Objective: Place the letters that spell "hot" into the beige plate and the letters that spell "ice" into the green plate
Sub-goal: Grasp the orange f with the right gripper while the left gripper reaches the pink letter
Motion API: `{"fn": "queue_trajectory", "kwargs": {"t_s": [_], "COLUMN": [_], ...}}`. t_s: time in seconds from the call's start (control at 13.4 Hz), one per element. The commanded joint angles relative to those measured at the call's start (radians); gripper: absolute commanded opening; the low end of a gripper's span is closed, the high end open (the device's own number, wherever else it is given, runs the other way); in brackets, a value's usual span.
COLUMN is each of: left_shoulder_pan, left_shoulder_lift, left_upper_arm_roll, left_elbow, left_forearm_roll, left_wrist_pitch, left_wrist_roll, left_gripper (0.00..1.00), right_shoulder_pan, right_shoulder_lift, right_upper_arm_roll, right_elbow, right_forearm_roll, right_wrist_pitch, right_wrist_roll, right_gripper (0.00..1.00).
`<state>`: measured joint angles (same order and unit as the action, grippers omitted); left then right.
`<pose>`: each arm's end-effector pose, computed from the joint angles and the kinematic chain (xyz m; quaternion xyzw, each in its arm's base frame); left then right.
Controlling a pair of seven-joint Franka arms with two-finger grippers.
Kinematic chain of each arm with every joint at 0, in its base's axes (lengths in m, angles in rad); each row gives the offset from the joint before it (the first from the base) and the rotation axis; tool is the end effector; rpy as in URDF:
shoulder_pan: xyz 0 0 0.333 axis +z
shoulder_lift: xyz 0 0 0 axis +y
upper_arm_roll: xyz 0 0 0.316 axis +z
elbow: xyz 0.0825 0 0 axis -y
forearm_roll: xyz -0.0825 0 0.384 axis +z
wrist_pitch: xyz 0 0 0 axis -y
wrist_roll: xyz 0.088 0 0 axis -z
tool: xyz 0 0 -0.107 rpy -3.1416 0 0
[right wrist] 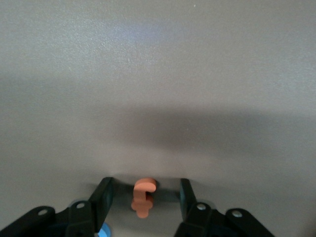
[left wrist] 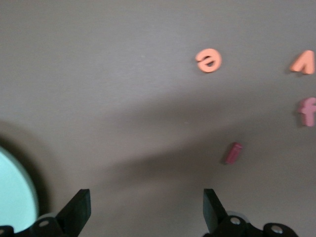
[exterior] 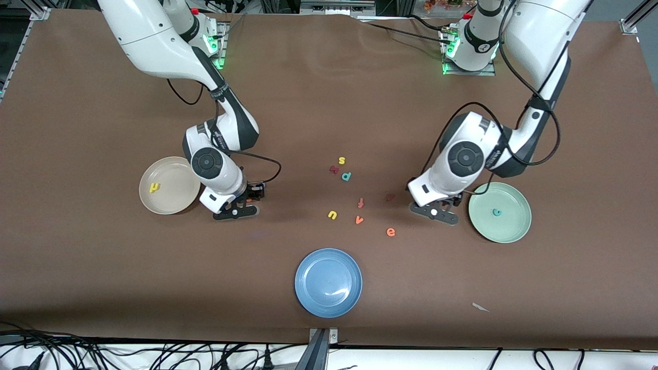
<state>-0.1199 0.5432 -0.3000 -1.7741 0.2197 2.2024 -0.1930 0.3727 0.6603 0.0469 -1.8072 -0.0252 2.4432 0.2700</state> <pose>0.6017 -0.2438 0.2576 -0.9855 0.1644 0.0375 0.0204 0.5931 0.2625 0.1748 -0.9967 -0.0797 0.0132 0.0021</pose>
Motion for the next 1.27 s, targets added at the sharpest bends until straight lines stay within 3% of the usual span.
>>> {"fn": "queue_trajectory", "kwargs": {"t_s": [0.0, 0.22, 0.74, 1.19], "left_shoulder_pan": [-0.053, -0.107, -0.138, -0.141], "left_shoulder_lift": [0.053, 0.115, 0.188, 0.218], "left_upper_arm_roll": [0.007, 0.009, 0.009, 0.010], "left_elbow": [0.065, 0.134, 0.142, 0.142], "left_forearm_roll": [0.018, 0.017, 0.030, 0.021], "left_wrist_pitch": [-0.012, -0.012, 0.005, 0.060], "left_wrist_roll": [-0.006, -0.037, -0.069, -0.080], "left_gripper": [1.00, 1.00, 1.00, 0.94], "right_shoulder_pan": [0.000, -0.001, 0.000, 0.000], "right_shoulder_lift": [0.001, 0.001, -0.001, -0.004], "right_upper_arm_roll": [0.001, 0.001, 0.001, 0.001], "right_elbow": [-0.009, -0.011, -0.023, -0.023], "right_forearm_roll": [-0.004, -0.004, -0.002, -0.002], "right_wrist_pitch": [0.014, 0.013, 0.008, 0.008], "right_wrist_roll": [-0.006, -0.006, -0.006, -0.006], "right_gripper": [0.62, 0.40, 0.36, 0.10]}}
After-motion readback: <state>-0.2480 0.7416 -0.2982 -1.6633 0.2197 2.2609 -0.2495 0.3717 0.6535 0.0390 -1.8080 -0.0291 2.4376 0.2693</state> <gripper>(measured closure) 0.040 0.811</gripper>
